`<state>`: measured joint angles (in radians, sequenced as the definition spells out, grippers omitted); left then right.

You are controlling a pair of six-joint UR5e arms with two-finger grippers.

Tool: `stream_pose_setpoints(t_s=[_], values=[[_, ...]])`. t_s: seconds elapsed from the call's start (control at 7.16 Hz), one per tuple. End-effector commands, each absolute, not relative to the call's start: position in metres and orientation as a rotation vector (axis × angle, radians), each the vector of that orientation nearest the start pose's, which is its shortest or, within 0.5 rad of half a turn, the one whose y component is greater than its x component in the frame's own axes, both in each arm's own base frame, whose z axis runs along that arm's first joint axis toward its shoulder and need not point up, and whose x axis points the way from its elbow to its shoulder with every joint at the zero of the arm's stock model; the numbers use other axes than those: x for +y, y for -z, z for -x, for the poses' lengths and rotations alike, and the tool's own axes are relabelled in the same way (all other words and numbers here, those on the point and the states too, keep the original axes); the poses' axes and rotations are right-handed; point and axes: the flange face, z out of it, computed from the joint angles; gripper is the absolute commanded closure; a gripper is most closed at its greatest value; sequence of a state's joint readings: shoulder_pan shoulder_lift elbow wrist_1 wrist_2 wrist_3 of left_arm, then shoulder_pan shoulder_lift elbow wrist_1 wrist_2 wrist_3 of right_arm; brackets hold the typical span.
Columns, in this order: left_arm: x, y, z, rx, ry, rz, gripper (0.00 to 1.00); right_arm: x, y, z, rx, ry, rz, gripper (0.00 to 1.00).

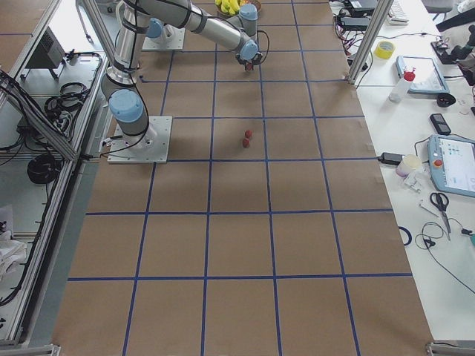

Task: Collect all strawberries into plate
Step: 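Carry the held strawberry with the right gripper toward the plate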

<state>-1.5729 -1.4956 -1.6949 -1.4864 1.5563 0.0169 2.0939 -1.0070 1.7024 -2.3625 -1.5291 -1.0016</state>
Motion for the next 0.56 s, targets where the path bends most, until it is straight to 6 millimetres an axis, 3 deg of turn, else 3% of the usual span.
stream_pose_setpoints(t_s=[0.0,0.14,0.42], values=[[-0.463,-0.470,0.136,3.156,0.051,-0.032,0.00,-0.484,-0.185,-0.436,2.279,0.167,2.149,0.26],[-0.463,-0.469,0.136,3.156,0.051,-0.032,0.00,-0.484,-0.190,-0.435,2.307,0.178,2.121,0.19],[-0.462,-0.466,0.137,3.156,0.041,-0.034,0.00,-0.485,-0.225,-0.422,2.351,0.198,2.124,0.13]])
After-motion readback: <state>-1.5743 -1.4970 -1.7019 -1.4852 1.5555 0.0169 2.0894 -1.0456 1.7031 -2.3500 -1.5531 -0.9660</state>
